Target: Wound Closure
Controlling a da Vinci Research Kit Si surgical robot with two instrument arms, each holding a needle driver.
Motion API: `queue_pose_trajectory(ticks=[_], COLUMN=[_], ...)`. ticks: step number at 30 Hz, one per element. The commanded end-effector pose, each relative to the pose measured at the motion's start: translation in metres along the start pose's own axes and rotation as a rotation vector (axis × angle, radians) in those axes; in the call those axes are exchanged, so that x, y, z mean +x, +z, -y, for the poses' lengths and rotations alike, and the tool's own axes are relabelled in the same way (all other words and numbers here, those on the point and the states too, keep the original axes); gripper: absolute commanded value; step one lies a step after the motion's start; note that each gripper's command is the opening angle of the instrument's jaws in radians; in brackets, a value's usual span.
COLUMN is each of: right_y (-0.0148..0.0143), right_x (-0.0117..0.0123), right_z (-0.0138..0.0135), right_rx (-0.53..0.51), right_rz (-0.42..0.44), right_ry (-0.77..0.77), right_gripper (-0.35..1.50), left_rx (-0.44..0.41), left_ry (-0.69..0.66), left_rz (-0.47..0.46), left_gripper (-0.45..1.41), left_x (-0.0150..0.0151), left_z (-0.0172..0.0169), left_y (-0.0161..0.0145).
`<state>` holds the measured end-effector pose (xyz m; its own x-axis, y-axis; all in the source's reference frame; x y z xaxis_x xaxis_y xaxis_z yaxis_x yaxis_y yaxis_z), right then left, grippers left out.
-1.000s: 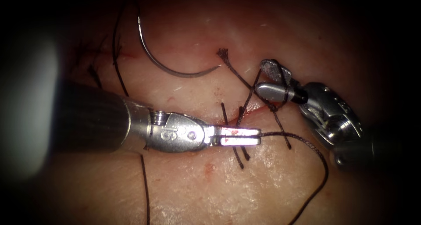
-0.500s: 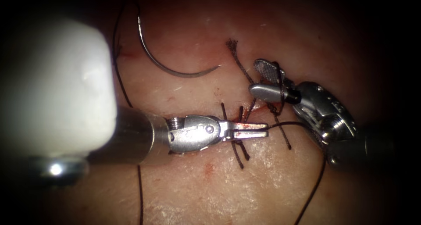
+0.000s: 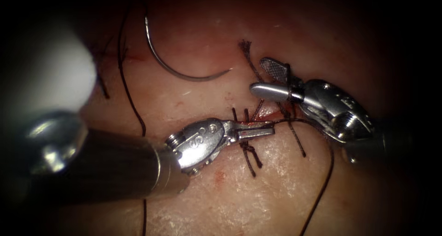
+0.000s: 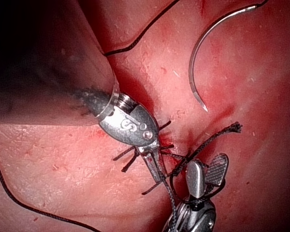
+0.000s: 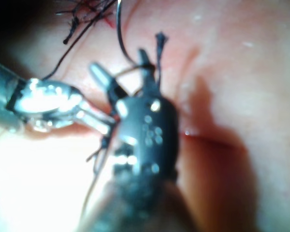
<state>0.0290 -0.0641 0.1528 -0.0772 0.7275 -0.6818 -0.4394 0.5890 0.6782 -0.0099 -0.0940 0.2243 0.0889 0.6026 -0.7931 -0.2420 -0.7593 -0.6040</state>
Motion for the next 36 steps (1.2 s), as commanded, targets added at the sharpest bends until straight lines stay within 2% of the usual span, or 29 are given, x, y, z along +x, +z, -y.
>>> queue_pose_trajectory(ticks=[1,7,13,23,28,36], right_y=[0.0009,0.0018,0.0025,0.0050,0.0051,0.0050], right_x=[-0.0008,-0.0007,-0.0007,-0.0021,-0.0019,-0.0016], right_z=[0.0001,0.0001,0.0001,-0.0003,-0.0010,-0.0017], right_rx=[-0.023,-0.106,-0.168,-0.174,-0.193,-0.247], right_rz=[0.043,0.145,0.193,0.264,0.279,0.357], right_ry=[-0.026,-0.098,-0.104,-0.111,-0.119,-0.183], right_gripper=[0.79,0.82,0.84,0.84,0.71,0.74], left_rx=[-0.004,-0.026,-0.036,-0.044,-0.050,-0.050], left_ry=[-0.006,-0.030,-0.046,-0.046,-0.046,-0.045], left_rz=[0.001,0.024,0.046,0.068,0.071,0.077], left_gripper=[-0.45,-0.45,-0.45,-0.45,-0.45,-0.45], left_x=[-0.0007,0.0007,0.0005,0.0005,0.0005,0.0005], left_z=[-0.0009,-0.0019,-0.0017,-0.0013,-0.0010,-0.0009], left_y=[0.0006,0.0016,0.0020,0.0014,0.0009,0.0009])
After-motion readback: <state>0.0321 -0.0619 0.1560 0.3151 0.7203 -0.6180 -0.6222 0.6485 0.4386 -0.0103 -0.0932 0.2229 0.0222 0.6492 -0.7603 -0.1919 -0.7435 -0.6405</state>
